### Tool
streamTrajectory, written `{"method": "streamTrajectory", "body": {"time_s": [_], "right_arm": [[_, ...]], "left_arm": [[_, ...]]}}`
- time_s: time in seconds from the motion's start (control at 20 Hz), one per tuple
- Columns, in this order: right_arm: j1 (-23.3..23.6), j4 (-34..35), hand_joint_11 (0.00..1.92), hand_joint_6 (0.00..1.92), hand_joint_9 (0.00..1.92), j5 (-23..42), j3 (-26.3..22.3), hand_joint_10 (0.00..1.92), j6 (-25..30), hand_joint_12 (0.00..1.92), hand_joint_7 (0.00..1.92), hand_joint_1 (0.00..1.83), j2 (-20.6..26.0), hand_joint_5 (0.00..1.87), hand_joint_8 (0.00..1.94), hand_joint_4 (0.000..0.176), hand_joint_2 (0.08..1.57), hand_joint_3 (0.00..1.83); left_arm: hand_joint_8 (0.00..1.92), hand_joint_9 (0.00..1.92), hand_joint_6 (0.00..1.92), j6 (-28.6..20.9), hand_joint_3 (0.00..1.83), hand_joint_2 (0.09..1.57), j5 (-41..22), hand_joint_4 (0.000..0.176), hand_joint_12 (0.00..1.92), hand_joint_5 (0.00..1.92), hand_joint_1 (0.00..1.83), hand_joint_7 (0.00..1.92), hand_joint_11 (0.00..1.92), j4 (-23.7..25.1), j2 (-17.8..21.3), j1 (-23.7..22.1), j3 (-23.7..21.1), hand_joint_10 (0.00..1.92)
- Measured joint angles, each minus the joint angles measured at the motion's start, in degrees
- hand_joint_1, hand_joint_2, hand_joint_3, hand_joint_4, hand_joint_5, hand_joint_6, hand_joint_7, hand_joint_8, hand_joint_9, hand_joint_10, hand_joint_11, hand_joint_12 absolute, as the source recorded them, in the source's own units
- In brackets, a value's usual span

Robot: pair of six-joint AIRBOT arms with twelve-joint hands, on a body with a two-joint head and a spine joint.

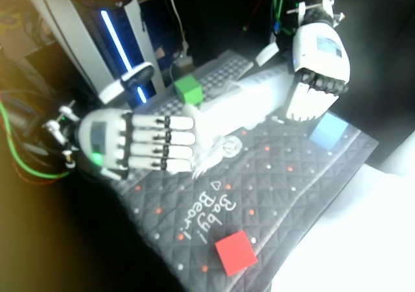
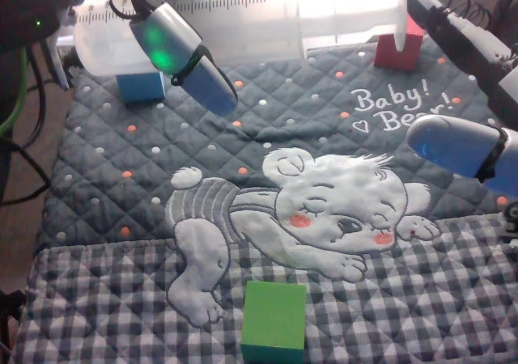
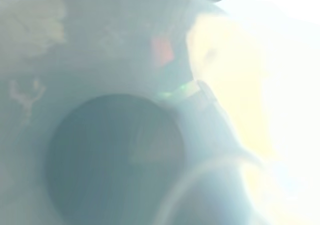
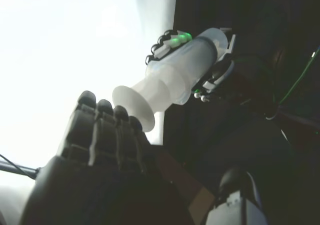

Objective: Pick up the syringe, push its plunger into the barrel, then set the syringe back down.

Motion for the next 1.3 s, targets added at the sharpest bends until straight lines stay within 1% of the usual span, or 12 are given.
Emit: {"method": "streamTrajectory", "body": {"time_s": [0.2,0.25,0.3,0.45,0.5,0.6,0.8,0.85,0.9,0.95,1.15,1.3], "right_arm": [[1.03,-0.20,0.00,0.00,0.00,-0.31,0.44,0.00,0.24,0.00,0.00,0.00,-0.79,0.01,0.00,0.000,0.88,0.01],[1.16,-0.48,0.00,0.01,0.00,-0.76,0.44,0.00,0.22,0.00,0.00,0.00,-0.79,0.02,0.00,0.000,0.91,0.02],[1.18,-0.68,0.00,0.02,0.00,-0.79,0.44,0.00,0.24,0.00,0.01,0.00,-0.81,0.04,0.00,0.000,0.89,0.01],[1.55,-0.70,0.01,0.01,0.00,-1.22,0.57,0.00,0.35,0.00,0.00,0.00,-1.22,0.04,0.00,0.000,0.89,0.01],[1.81,-1.05,0.01,0.01,0.00,-1.38,0.61,0.00,0.39,0.00,0.00,0.00,-1.22,0.03,0.00,0.000,0.88,0.00],[2.03,-1.14,0.01,0.01,0.00,-1.38,0.83,0.00,0.44,0.00,0.00,0.00,-1.46,0.03,0.00,0.000,0.89,0.01],[2.62,-1.75,0.00,0.00,0.00,-2.21,1.16,0.00,0.48,0.00,0.00,0.00,-2.10,0.03,0.00,0.000,0.88,0.00],[2.67,-1.99,0.11,0.01,0.11,-2.19,1.20,0.01,0.48,0.04,0.12,0.00,-2.12,0.13,0.01,0.000,0.84,0.00],[2.86,-1.95,0.03,0.00,0.01,-2.27,1.20,0.00,0.48,0.01,0.01,0.00,-2.25,0.03,0.00,0.000,0.88,0.01],[2.86,-1.97,0.02,0.00,0.00,-2.45,1.22,0.00,0.48,0.00,0.00,0.00,-2.36,0.02,0.00,0.000,0.89,0.01],[3.26,-2.86,0.06,0.01,0.02,-3.26,1.53,0.01,0.79,0.02,0.03,0.00,-2.95,0.05,0.01,0.000,0.87,0.00],[3.63,-3.34,0.08,0.02,0.06,-3.78,1.86,0.02,0.92,0.03,0.07,0.00,-3.45,0.09,0.02,0.000,0.90,0.01]], "left_arm": [[1.92,1.62,1.92,-0.07,0.00,1.21,0.02,0.000,1.92,1.31,1.40,1.51,1.64,0.42,-0.11,-0.46,0.22,1.92],[1.92,1.62,1.92,-0.04,0.00,1.21,0.09,0.000,1.92,1.30,1.44,1.50,1.64,0.48,-0.13,-0.44,0.24,1.92],[1.92,1.60,1.92,-0.07,0.01,1.22,0.04,0.000,1.92,1.31,1.40,1.50,1.62,0.46,-0.15,-0.44,0.24,1.92],[1.92,1.59,1.92,-0.39,0.00,1.22,-0.07,0.000,1.92,1.29,1.42,1.49,1.61,0.79,-0.85,-0.44,0.94,1.92],[1.92,1.60,1.92,-0.48,0.02,1.25,0.07,0.000,1.92,1.29,1.35,1.50,1.60,0.83,-1.05,-0.46,0.96,1.92],[1.92,1.60,1.92,-0.94,0.02,1.25,0.04,0.000,1.92,1.30,1.33,1.50,1.60,0.81,-1.42,-0.46,1.07,1.92],[1.92,1.64,1.92,-0.96,0.01,1.24,0.02,0.000,1.92,1.34,1.31,1.55,1.64,1.38,-1.55,-0.61,1.07,1.92],[1.92,1.65,1.92,-1.14,0.01,1.24,-0.09,0.000,1.92,1.34,1.31,1.56,1.65,1.44,-1.77,-0.63,1.09,1.92],[1.92,1.68,1.92,-1.16,0.01,1.24,-0.15,0.000,1.92,1.38,1.28,1.61,1.66,1.73,-2.16,-0.63,1.49,1.92],[1.92,1.68,1.92,-1.16,0.00,1.22,-0.09,0.000,1.92,1.39,1.32,1.61,1.66,1.88,-2.27,-0.63,1.49,1.92],[1.92,1.70,1.92,-1.22,0.01,1.23,-0.42,0.000,1.92,1.38,1.30,1.63,1.69,1.95,-3.02,-0.63,1.68,1.92],[1.92,1.69,1.92,-1.22,0.01,1.24,-0.61,0.000,1.92,1.37,1.29,1.61,1.66,2.34,-3.39,-0.63,2.08,1.92]]}}
